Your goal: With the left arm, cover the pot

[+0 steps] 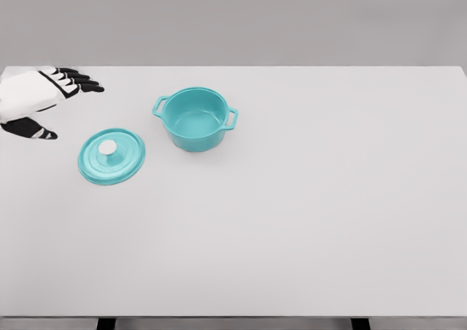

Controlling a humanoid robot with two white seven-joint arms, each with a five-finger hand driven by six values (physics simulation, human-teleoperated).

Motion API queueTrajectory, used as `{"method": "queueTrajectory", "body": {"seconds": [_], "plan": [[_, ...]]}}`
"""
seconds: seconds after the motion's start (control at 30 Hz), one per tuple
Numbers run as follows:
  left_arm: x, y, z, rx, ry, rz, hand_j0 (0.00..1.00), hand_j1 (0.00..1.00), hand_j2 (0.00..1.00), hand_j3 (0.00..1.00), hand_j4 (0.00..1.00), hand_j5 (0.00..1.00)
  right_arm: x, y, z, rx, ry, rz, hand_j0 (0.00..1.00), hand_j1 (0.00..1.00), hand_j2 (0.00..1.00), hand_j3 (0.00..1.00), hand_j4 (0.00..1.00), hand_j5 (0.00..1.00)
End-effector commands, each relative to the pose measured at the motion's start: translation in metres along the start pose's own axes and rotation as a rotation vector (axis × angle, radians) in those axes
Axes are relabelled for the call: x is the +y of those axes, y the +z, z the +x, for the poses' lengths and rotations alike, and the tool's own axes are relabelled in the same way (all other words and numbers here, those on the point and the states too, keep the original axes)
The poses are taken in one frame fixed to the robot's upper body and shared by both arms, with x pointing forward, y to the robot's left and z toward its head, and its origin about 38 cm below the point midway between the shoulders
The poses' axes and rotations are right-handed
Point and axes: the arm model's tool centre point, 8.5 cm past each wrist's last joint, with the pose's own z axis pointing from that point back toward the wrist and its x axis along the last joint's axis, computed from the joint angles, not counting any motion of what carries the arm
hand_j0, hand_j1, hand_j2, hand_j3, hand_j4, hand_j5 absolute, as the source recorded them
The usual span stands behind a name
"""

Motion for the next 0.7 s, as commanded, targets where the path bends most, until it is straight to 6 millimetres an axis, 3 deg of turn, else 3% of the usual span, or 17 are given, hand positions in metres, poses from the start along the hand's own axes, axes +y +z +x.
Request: {"method": "queueTrajectory", "body": {"seconds": [0.0, 0.1, 0.47, 0.67], "plan": [[-0.027, -0.002, 0.002, -0.049, 0.106, -0.111, 1.00, 1.00, 1.00, 1.00, 1.00, 1.00, 0.000, 0.000, 0.000, 0.000, 0.000, 0.000, 1.00, 1.00, 1.00, 1.00, 1.00, 1.00], [-0.025, -0.001, 0.004, -0.082, 0.152, -0.111, 1.00, 1.00, 1.00, 1.00, 1.00, 1.00, 0.000, 0.000, 0.000, -0.001, 0.000, 0.000, 1.00, 1.00, 1.00, 1.00, 1.00, 1.00], [-0.042, -0.031, 0.005, -0.139, 0.225, -0.188, 1.00, 1.00, 1.00, 1.00, 1.00, 1.00, 0.000, 0.000, 0.000, -0.001, 0.000, 0.000, 1.00, 1.00, 1.00, 1.00, 1.00, 1.00], [-0.042, -0.038, -0.008, -0.092, 0.192, -0.206, 1.00, 1.00, 1.00, 1.00, 1.00, 1.00, 0.000, 0.000, 0.001, -0.001, 0.000, 0.000, 1.00, 1.00, 1.00, 1.00, 1.00, 1.00]]}}
